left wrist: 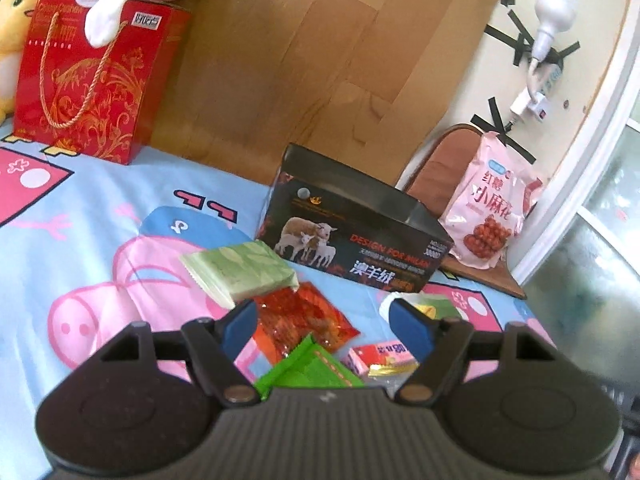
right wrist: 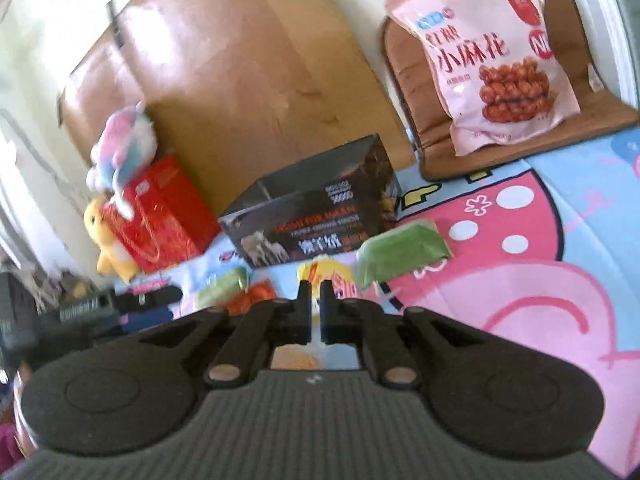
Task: Organize snacks
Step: 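Move the left gripper back to the snack pile, then grasp the clear round biscuit bag with the left gripper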
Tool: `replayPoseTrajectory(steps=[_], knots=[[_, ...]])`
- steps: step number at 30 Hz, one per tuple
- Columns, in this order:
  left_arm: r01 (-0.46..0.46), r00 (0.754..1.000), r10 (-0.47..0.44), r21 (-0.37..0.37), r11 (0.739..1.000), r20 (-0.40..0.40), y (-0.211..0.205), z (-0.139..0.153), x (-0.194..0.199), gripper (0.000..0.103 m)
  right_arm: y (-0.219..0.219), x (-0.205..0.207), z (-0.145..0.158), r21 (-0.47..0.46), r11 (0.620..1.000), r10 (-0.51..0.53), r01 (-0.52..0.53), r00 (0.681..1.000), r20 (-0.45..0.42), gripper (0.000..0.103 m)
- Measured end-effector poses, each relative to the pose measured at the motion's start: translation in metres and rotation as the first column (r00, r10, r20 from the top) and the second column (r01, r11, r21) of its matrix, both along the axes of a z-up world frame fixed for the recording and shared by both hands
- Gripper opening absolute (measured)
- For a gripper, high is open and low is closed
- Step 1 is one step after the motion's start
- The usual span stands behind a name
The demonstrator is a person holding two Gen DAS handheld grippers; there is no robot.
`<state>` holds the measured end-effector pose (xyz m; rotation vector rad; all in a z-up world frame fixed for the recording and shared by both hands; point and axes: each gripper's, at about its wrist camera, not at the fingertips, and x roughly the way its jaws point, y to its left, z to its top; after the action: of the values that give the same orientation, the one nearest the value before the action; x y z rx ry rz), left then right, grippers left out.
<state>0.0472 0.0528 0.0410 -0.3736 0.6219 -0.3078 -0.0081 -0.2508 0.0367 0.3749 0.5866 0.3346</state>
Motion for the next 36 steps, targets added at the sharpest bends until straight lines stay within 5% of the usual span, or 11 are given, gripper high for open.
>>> replayPoseTrajectory(steps=[5,13,16,20,25,27,31,36], knots=[[0.052,0.999,-0.052,-0.005,0.999,-0.013,-0.004,0.001,-0.007,0.074,0.0,-0.03,-0.007,-0.1,0.994,0.053,-0.05,0.998,0.034,0.048],[0.26,0.964,-0.26,0.009,0.965,-0.056,-0.044,0.002,-0.028,0.071,-0.002,-0.053,-0.032,-0.193,0.969,0.151,-0.153,0.988,-0.028,0.064],[0.291,0.953,-0.285,0.042,0.956,-0.106,-0.058,-0.003,-0.03,0.069,0.003,-0.048,-0.033,-0.241,0.951,0.195,-0.194,0.981,-0.019,0.066],[0.317,0.933,-0.309,0.017,0.948,-0.182,-0.069,-0.017,-0.024,0.068,0.019,-0.038,-0.033,-0.312,0.91,0.287,-0.274,0.958,-0.006,0.083],[0.338,0.917,-0.331,-0.004,0.941,-0.224,-0.08,-0.032,-0.017,0.05,0.051,-0.025,-0.049,-0.448,0.806,0.409,-0.386,0.911,-0.05,0.083],[0.323,0.925,-0.314,0.008,0.946,-0.215,-0.079,-0.03,-0.018,0.049,0.057,-0.021,-0.052,-0.433,0.813,0.414,-0.389,0.909,-0.039,0.085],[0.306,0.943,-0.297,0.04,0.951,-0.149,-0.069,-0.013,-0.027,0.047,0.062,-0.021,-0.048,-0.449,0.832,0.359,-0.327,0.933,-0.014,0.051],[0.32,0.947,-0.319,0.034,0.947,-0.045,-0.066,0.01,-0.034,0.047,0.056,-0.036,-0.037,-0.415,0.874,0.302,-0.253,0.952,0.054,0.037]])
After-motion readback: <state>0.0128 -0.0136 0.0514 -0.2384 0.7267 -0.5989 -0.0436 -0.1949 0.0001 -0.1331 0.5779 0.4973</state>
